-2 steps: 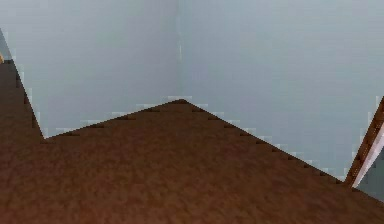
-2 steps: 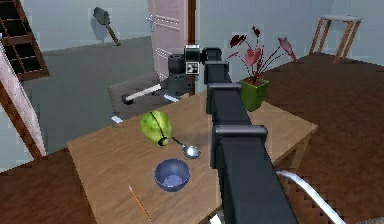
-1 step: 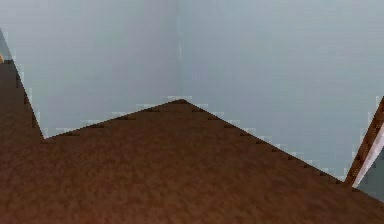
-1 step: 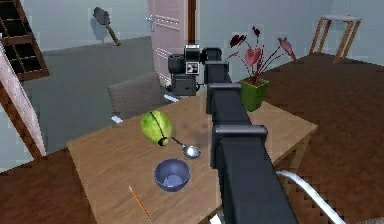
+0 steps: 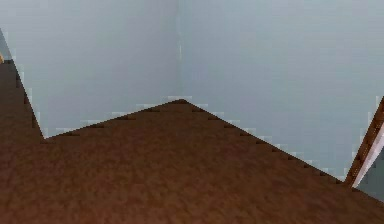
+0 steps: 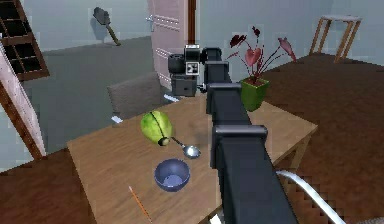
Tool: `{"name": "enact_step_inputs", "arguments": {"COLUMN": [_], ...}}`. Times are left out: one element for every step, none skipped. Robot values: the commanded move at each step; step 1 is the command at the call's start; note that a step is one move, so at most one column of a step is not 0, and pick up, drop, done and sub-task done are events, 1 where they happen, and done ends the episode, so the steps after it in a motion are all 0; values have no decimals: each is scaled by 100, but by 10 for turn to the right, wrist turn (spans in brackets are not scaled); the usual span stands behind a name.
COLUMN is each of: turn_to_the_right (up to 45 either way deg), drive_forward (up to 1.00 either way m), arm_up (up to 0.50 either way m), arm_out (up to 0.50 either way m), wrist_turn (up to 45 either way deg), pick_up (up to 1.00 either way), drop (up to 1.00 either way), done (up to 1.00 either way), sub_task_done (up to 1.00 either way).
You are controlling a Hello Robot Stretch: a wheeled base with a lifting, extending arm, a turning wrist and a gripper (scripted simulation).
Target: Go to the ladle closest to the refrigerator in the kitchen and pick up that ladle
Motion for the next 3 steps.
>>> {"name": "enact_step_inputs", "arguments": {"turn_to_the_right": [0, 0, 0], "drive_forward": [0, 0, 0], "arm_up": [-30, 0, 10], "arm_out": [0, 0, 0], "wrist_turn": [0, 0, 0], "pick_up": [0, 100, 0], "drop": [0, 0, 0], "done": [0, 0, 0], "sub_task_done": [0, 0, 0]}}
